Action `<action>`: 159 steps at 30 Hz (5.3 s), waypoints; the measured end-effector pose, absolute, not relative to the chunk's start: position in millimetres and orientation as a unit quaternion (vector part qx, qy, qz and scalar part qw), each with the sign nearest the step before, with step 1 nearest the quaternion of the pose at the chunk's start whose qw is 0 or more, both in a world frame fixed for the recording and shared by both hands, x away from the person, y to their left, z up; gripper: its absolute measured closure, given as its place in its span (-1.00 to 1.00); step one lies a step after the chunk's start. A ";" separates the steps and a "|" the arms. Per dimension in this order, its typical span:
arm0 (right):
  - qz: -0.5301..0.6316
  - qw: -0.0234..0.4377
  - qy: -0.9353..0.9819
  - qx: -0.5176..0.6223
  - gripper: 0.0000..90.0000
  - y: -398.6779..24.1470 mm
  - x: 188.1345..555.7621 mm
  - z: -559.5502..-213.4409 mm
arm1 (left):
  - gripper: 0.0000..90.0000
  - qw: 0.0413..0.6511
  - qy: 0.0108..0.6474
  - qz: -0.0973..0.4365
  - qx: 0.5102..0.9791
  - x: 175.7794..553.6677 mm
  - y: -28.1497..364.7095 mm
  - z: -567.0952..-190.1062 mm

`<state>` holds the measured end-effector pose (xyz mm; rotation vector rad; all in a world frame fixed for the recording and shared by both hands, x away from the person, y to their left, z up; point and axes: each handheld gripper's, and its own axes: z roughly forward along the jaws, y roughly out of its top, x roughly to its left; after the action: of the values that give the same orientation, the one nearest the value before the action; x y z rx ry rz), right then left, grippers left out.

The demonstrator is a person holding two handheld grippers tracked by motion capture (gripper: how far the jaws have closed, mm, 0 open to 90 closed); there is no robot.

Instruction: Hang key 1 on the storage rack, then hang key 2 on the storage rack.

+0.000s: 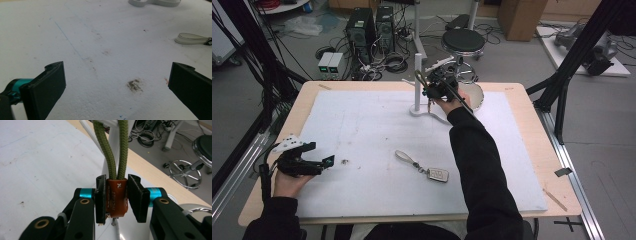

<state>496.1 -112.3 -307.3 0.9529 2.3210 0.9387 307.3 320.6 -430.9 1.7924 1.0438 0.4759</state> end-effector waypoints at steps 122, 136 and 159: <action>0.255 0.059 0.941 0.214 0.17 -47.7 382.8 -419.6 | -0.96 0.484 0.427 0.194 0.738 306.8 320.4 -430.6; 0.235 0.063 0.952 0.187 0.93 -44.1 374.1 -418.5 | -0.96 0.485 0.427 0.194 0.739 306.9 320.2 -430.9; 0.372 0.091 0.897 0.221 0.92 -97.6 374.9 -359.2 | -0.96 0.482 0.425 0.196 0.741 305.4 319.0 -430.3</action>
<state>374.9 -97.6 -359.2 0.6582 2.6648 1.1062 305.4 319.0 -430.3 1.8057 1.0356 0.4774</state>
